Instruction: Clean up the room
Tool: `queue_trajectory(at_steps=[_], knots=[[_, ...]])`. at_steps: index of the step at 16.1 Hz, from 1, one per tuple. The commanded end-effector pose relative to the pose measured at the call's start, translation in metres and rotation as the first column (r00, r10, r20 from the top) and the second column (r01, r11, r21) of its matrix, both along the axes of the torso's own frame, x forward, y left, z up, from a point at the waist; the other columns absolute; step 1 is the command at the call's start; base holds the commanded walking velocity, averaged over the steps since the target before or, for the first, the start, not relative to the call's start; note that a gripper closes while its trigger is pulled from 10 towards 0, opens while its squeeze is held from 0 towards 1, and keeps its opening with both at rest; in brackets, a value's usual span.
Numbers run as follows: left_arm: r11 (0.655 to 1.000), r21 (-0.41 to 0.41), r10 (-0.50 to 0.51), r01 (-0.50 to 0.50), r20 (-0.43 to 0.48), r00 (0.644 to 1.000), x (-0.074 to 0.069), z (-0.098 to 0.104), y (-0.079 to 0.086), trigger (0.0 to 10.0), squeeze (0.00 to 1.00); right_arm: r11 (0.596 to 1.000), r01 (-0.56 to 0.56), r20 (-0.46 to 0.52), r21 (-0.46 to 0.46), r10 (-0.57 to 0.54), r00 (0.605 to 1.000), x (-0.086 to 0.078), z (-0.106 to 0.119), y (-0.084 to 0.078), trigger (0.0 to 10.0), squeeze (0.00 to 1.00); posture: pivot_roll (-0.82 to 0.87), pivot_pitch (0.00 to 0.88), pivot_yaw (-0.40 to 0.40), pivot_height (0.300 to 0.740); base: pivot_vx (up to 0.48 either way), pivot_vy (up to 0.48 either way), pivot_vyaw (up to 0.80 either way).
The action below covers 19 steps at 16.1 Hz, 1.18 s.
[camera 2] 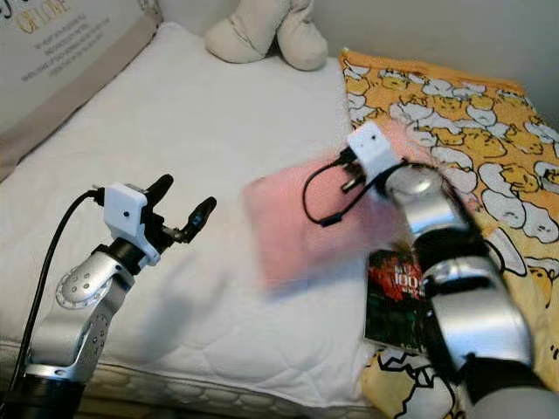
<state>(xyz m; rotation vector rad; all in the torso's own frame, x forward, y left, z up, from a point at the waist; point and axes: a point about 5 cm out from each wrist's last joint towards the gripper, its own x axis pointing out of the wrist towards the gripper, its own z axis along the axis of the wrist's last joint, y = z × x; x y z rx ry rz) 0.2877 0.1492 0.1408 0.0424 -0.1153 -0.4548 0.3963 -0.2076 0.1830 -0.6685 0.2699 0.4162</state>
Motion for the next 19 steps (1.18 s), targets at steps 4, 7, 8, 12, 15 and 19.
queue_trajectory(at_steps=[4,7,8,12,15,19], knots=[[1.000,-0.003,-0.011,0.011,0.023,1.000,-0.001,0.005,-0.007,10.0,0.00,0.952,-0.219,0.074,-0.215,0.240,0.968,0.007,0.048,0.006,0.0,0.00,0.14,0.000,-0.139,0.740,0.000,0.000,0.00],[1.000,-0.017,-0.021,0.021,0.036,0.999,-0.003,0.010,-0.012,10.0,0.00,0.926,-0.318,-0.030,-0.205,0.319,0.947,0.002,0.045,0.001,0.0,0.00,0.15,0.000,-0.140,0.740,0.000,0.000,0.00],[1.000,-0.017,-0.021,0.021,0.036,0.999,-0.003,0.010,-0.012,10.0,0.00,0.926,-0.318,-0.030,-0.205,0.319,0.947,0.002,0.045,0.001,0.0,0.00,0.15,0.000,-0.140,0.740,0.000,0.000,0.00],[0.998,-0.052,-0.040,0.043,0.051,0.998,-0.001,0.020,-0.019,10.0,0.00,0.927,-0.365,-0.085,-0.090,0.358,0.930,-0.001,0.071,-0.013,0.0,0.00,0.14,0.000,-0.128,0.740,0.000,0.000,0.00],[0.996,-0.062,-0.054,0.057,0.050,0.997,-0.001,0.022,-0.022,10.0,0.00,0.867,-0.388,-0.222,-0.313,0.330,0.917,-0.005,0.072,-0.027,0.0,0.00,0.13,0.000,-0.124,0.740,0.000,0.000,0.00],[0.995,-0.074,-0.071,0.074,0.044,0.997,0.000,0.024,-0.029,10.0,0.00,0.716,-0.595,-0.416,-0.365,0.446,0.792,-0.011,0.053,-0.009,0.0,0.00,0.12,0.000,-0.121,0.740,0.000,0.000,0.00]])
